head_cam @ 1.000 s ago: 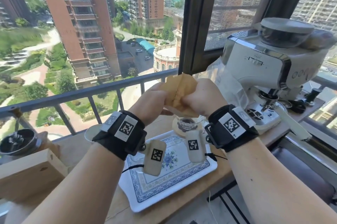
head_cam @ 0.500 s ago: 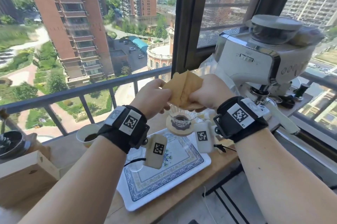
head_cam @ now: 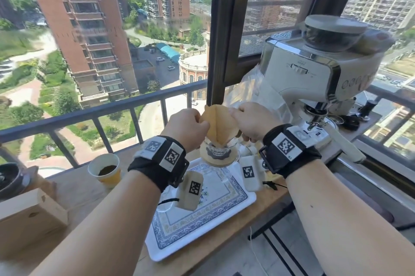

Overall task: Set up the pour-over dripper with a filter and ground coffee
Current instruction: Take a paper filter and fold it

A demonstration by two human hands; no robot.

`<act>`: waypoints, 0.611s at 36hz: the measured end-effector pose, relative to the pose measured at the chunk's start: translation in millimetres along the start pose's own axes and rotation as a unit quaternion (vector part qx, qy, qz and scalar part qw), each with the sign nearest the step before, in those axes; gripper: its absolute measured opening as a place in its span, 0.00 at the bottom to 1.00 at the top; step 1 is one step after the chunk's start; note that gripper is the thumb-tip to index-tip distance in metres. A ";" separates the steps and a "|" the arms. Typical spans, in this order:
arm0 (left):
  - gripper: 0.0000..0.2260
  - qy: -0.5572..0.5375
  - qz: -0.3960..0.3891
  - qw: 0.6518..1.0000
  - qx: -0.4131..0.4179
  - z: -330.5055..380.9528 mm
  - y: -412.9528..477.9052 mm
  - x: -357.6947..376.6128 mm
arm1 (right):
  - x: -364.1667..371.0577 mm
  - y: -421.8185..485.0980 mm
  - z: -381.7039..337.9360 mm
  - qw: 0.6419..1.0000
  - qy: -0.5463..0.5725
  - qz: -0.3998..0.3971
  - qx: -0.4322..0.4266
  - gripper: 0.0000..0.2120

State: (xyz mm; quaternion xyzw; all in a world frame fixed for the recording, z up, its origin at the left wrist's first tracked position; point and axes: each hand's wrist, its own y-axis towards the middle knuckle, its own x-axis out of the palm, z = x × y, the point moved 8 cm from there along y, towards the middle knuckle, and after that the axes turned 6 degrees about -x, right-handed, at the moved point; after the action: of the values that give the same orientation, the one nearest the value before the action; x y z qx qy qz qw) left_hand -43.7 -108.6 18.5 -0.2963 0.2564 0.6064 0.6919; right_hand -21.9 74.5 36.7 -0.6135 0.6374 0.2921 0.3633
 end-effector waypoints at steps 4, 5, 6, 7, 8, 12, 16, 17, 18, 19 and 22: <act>0.12 0.021 0.003 1.000 -0.001 1.7 1.5 4.3 | 7.6 8.4 4.2 0.998 -0.056 -0.014 -0.001 0.13; 0.13 0.027 0.000 1.000 -0.002 1.9 2.1 6.1 | 7.9 9.4 7.5 0.998 -0.062 -0.015 0.005 0.13; 0.13 0.036 -0.004 0.999 -0.003 2.2 2.5 8.3 | 8.2 10.0 10.6 0.997 -0.075 -0.016 0.008 0.14; 0.12 0.049 -0.005 0.999 -0.003 2.2 2.6 10.2 | 8.3 9.0 14.6 0.996 -0.088 -0.017 0.013 0.15; 0.12 0.063 -0.003 0.998 -0.002 2.3 2.6 11.7 | 7.9 7.8 18.4 0.995 -0.102 -0.015 0.017 0.16; 0.09 0.077 0.017 0.997 0.003 5.8 0.8 14.9 | -3.4 1.9 27.5 0.993 -0.116 0.009 0.022 0.16; 0.13 0.050 0.038 0.998 0.015 22.8 0.6 11.0 | -21.7 2.0 29.7 0.996 -0.079 0.048 0.014 0.21; 0.15 0.045 0.038 0.998 0.017 26.3 1.2 10.4 | -23.3 2.4 29.2 0.995 -0.084 0.047 0.012 0.22; 0.15 0.044 0.035 0.998 0.021 31.5 1.4 11.4 | -25.9 1.2 30.6 0.994 -0.096 0.046 0.013 0.23; 0.16 0.046 0.032 0.998 0.025 36.7 1.3 13.6 | -30.1 -1.1 33.4 0.993 -0.105 0.049 0.017 0.23; 0.17 0.059 0.017 0.997 0.036 51.5 0.0 23.7 | -44.8 -12.5 44.1 0.991 -0.116 0.055 0.034 0.22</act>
State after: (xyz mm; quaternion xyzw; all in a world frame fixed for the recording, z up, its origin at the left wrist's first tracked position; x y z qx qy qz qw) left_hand -40.8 -55.2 37.3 -0.3020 0.3240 0.5899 0.6751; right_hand -5.6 135.1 49.6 -0.5264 0.6333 0.3596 0.4388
